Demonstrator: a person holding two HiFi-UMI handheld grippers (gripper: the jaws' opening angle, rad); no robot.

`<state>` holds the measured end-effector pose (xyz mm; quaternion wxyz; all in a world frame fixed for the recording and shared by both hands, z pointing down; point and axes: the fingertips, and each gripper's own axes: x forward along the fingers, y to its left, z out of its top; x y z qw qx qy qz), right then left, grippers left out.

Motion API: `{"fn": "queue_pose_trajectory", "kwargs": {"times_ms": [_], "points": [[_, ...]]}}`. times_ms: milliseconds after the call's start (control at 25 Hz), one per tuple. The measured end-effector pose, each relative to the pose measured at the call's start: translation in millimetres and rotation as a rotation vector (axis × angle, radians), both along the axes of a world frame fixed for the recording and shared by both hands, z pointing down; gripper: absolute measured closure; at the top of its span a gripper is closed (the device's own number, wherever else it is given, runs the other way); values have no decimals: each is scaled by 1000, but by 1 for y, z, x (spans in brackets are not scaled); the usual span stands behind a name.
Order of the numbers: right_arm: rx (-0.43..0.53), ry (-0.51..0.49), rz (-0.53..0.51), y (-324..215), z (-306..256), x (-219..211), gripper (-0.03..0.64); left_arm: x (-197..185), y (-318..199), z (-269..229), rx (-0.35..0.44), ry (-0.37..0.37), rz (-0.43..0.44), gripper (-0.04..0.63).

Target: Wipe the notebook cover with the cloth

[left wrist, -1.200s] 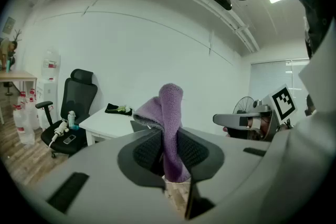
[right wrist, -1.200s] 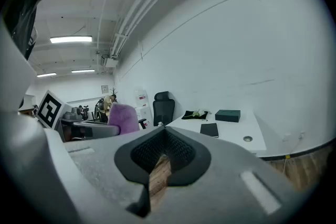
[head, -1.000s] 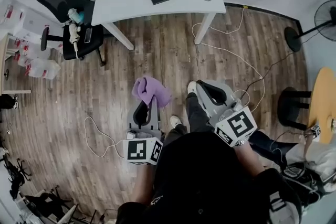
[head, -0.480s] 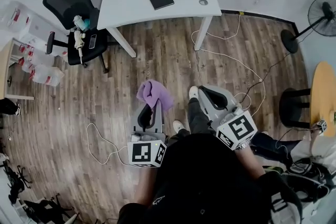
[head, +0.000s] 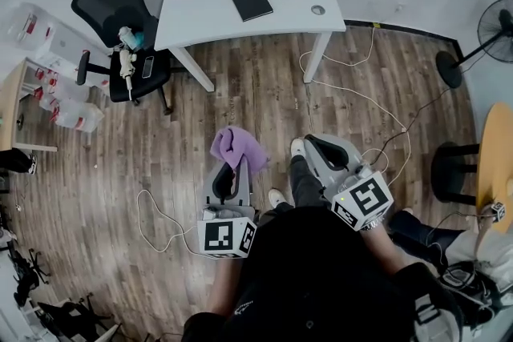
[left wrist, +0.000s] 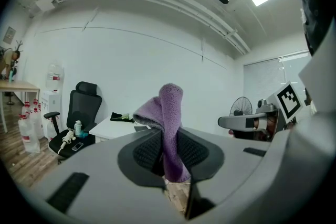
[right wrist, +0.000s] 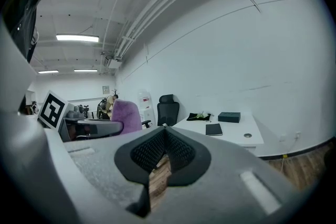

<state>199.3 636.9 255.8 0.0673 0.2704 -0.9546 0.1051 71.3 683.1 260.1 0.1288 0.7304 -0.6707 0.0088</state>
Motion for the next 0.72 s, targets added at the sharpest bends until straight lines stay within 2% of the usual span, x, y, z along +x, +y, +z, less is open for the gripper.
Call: {"fn": "queue_pose_trajectory", "kwargs": {"times_ms": [240, 520, 720], "points": [[-16, 2, 5, -42, 4, -2, 614, -3, -38, 3, -4, -7, -8, 528], [-12, -1, -8, -113, -1, -8, 614, -7, -105, -1, -1, -24, -12, 528], [-20, -15, -33, -164, -8, -4, 614, -9, -155, -11, 3, -46, -48, 528]]}}
